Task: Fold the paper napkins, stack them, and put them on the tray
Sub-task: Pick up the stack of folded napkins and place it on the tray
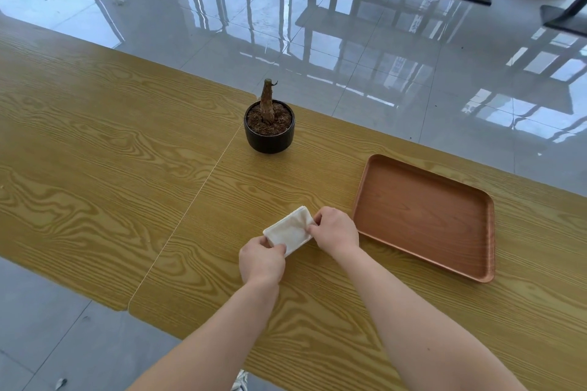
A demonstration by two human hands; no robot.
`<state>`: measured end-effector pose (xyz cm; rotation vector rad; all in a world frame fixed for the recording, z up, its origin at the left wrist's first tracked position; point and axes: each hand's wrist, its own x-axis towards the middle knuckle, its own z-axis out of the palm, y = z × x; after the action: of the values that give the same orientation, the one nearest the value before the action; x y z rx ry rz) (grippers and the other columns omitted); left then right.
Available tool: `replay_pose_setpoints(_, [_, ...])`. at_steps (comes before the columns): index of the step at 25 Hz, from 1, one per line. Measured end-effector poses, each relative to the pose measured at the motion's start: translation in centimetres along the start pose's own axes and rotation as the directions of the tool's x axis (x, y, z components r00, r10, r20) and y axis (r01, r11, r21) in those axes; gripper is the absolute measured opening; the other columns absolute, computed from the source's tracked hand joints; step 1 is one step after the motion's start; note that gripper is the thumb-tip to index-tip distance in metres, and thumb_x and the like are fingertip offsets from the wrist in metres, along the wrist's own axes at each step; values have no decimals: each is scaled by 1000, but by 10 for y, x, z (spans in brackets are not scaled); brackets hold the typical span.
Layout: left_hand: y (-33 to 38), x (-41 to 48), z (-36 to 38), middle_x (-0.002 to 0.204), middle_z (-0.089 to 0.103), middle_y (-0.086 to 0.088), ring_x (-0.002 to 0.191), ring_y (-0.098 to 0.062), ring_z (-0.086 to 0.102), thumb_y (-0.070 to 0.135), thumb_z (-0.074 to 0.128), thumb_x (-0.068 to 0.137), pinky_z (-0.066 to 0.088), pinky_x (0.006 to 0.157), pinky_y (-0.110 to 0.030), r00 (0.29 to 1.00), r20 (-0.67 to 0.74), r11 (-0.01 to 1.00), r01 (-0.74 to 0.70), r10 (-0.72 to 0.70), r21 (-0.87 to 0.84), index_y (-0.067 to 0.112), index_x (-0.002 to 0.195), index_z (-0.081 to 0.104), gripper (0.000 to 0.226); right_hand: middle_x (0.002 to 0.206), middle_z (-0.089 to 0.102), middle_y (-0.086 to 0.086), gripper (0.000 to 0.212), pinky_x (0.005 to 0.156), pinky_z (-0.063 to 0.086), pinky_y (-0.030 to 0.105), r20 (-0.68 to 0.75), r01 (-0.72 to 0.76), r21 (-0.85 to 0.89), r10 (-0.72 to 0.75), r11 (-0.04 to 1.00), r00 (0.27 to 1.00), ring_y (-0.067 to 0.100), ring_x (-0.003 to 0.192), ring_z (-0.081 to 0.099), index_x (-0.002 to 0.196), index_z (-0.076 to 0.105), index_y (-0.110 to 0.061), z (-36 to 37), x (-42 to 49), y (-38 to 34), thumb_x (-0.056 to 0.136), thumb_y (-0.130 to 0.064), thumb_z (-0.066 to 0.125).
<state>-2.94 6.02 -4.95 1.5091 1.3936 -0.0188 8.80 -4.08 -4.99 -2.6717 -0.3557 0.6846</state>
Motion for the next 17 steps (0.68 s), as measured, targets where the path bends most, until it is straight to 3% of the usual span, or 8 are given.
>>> replay_pose_setpoints(2, [2, 4, 0, 115, 63, -1, 93, -19, 62, 25, 73, 81, 50, 77, -34, 998, 1, 992, -58, 58, 114, 17, 122, 63, 43, 100, 70, 1, 17, 73, 52, 35, -10, -46, 3, 46, 999, 999, 23, 96, 65, 100, 66, -19, 6, -7, 0, 92, -34, 64])
replay_pose_setpoints(5, [8, 8, 3, 117, 62, -6, 100, -25, 61, 25, 72, 79, 53, 91, -42, 991, 29, 968, -136, 132, 212, 16, 123, 62, 46, 105, 68, 2, 22, 75, 52, 35, -63, -86, 36, 88, 996, 994, 25, 99, 65, 103, 69, -17, 14, -17, 1, 92, -36, 65])
replay_pose_setpoints(9, [17, 9, 4, 113, 63, -5, 98, -24, 61, 22, 71, 81, 52, 87, -39, 984, 35, 960, -176, 173, 219, 16, 124, 60, 45, 103, 69, 3, 20, 79, 51, 35, -111, -89, 92, 100, 992, 989, 26, 99, 65, 101, 68, -17, 23, -25, 1, 92, -34, 65])
replay_pose_setpoints(13, [20, 11, 3, 115, 65, -8, 97, -24, 60, 17, 71, 84, 44, 76, -33, 1000, -2, 996, -20, 20, 88, 7, 134, 54, 53, 88, 64, -5, 12, 69, 42, 31, -76, -138, 196, 156, 971, 985, 20, 87, 63, 90, 61, -22, 18, -26, 6, 89, -32, 68])
replay_pose_setpoints(15, [22, 13, 4, 97, 67, -8, 84, -23, 60, 13, 73, 84, 43, 67, -32, 995, 38, 995, 92, -90, -49, 2, 122, 62, 41, 86, 62, -8, 14, 66, 41, 30, -62, -157, 224, 175, 962, 983, 17, 82, 60, 85, 58, -25, 16, -27, 8, 87, -34, 69])
replay_pose_setpoints(17, [22, 15, 6, 91, 68, -11, 86, -29, 64, 12, 76, 82, 45, 64, -33, 978, 123, 972, 187, -171, -140, -1, 108, 67, 31, 82, 61, -11, 17, 64, 40, 30, -48, -177, 269, 196, 947, 979, 15, 80, 59, 80, 56, -27, 13, -27, 9, 85, -36, 70])
